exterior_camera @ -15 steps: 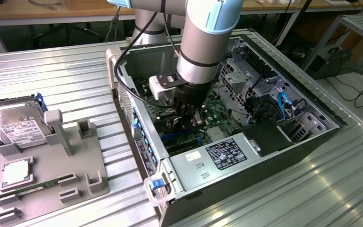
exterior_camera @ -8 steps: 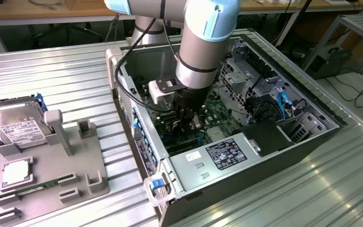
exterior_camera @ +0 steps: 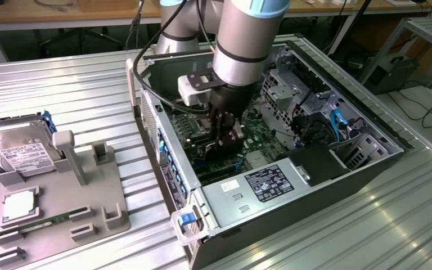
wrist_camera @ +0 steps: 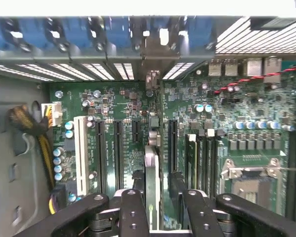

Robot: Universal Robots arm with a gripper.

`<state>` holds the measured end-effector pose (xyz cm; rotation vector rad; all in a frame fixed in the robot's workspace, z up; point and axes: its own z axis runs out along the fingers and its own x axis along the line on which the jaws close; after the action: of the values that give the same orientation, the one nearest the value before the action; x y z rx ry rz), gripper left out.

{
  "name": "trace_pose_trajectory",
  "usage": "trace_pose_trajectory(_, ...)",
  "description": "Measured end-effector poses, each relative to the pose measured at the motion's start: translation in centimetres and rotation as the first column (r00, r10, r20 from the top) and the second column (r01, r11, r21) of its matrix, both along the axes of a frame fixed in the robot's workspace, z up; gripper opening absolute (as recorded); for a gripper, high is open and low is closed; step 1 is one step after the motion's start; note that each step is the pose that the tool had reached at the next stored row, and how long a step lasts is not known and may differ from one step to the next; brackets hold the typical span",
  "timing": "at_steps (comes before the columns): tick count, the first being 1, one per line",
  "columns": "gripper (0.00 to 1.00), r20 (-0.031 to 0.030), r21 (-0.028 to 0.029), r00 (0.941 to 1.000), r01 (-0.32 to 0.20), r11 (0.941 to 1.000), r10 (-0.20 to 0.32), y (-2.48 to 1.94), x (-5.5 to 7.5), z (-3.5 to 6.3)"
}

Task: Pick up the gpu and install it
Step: 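Insert the gpu into the slot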

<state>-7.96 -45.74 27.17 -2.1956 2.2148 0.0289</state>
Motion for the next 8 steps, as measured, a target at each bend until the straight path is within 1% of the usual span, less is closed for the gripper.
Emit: trace_pose_trajectory(8, 0.35, 0.0003, -0.0018, 1.0, 0.0, 1.0, 0.0, 0.11, 0.0, 2.06)
